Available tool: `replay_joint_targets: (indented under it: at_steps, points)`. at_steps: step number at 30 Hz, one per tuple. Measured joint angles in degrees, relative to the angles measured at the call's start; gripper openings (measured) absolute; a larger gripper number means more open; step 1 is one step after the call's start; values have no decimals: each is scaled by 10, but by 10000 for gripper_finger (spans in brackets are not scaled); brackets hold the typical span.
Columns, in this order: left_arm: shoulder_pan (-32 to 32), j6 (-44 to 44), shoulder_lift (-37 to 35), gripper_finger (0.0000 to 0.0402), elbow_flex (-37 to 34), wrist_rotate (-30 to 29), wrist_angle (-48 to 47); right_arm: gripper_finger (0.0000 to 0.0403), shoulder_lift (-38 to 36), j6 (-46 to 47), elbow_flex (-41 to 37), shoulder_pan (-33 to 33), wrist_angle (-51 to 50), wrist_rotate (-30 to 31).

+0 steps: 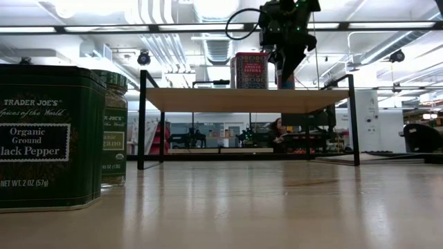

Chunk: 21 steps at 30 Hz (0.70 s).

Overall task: Shelf spices
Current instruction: Put the orange seasoning bottle on the shelf

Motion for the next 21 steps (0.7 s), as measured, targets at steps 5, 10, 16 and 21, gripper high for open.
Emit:
replay_joint_targets:
  at_steps: [5,10,16,21]
  points:
    - [0,-5,0,245,0,0,-9,190,8,-11,0,-1,7,13]
    - [0,-7,0,242,0,0,-15,190,8,-13,0,-7,10,10]
    - [0,-7,0,249,0,0,-16,190,8,-5,0,-10,10,9]
    - [0,-9,0,245,0,0,-16,190,8,-2,0,-10,10,9]
